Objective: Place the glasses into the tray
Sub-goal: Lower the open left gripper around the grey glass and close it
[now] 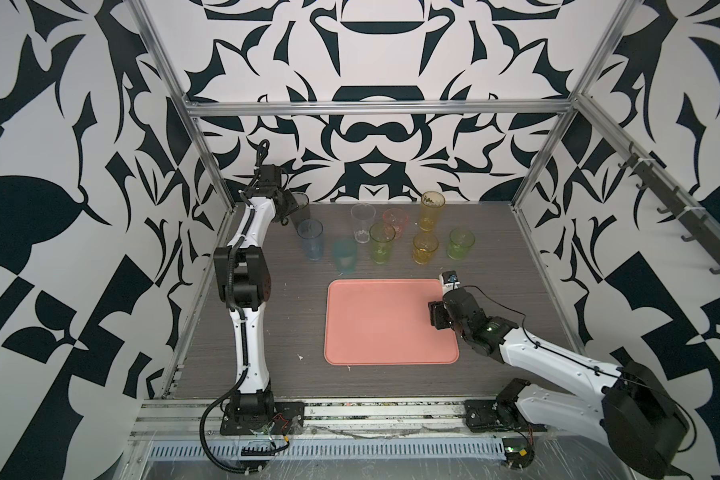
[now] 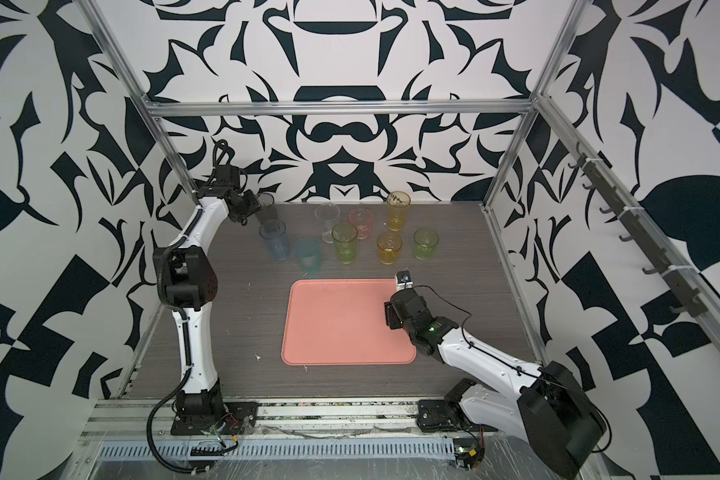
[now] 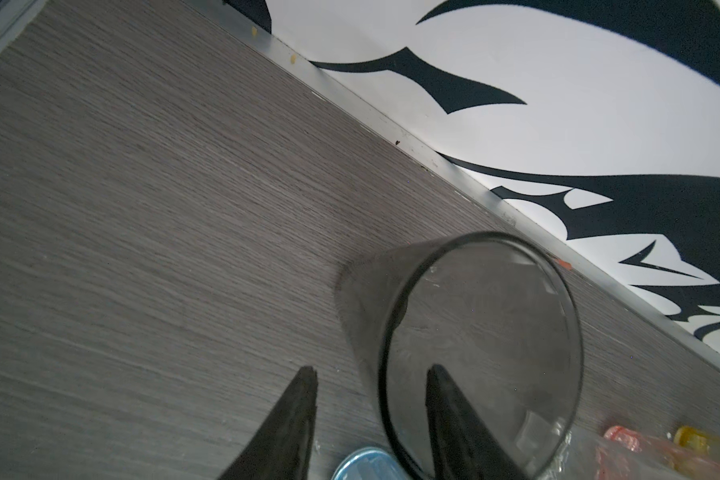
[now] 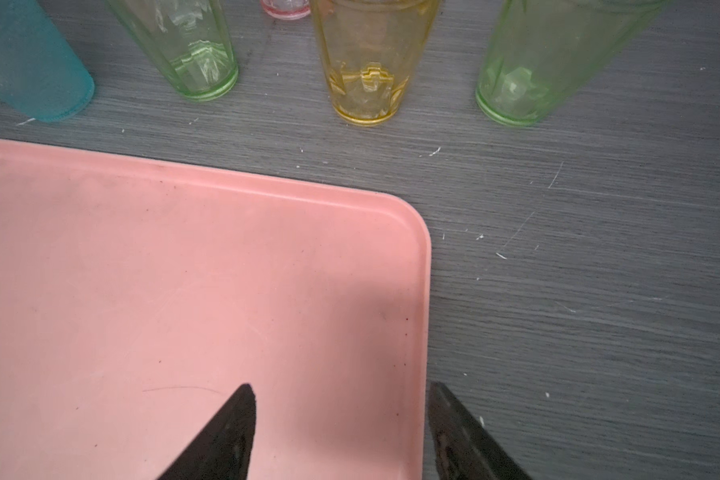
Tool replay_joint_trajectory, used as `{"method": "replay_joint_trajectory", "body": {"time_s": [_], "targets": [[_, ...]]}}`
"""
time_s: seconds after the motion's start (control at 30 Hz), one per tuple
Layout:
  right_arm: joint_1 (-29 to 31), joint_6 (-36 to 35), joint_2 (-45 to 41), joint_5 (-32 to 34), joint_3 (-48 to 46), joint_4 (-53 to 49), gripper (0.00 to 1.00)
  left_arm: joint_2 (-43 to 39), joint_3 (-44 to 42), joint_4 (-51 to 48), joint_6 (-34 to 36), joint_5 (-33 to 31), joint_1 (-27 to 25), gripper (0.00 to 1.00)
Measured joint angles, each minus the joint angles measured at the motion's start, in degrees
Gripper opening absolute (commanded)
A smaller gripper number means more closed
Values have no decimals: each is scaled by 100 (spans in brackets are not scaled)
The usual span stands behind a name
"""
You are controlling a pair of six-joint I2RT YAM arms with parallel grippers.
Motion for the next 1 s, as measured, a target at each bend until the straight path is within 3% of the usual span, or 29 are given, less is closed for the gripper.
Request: {"method": "replay_joint_trajectory", "body": {"time_s": [1.0], "targets": [[0,-2,114,0,0,-4,68,94,7,-28,140,136,61,17]]}}
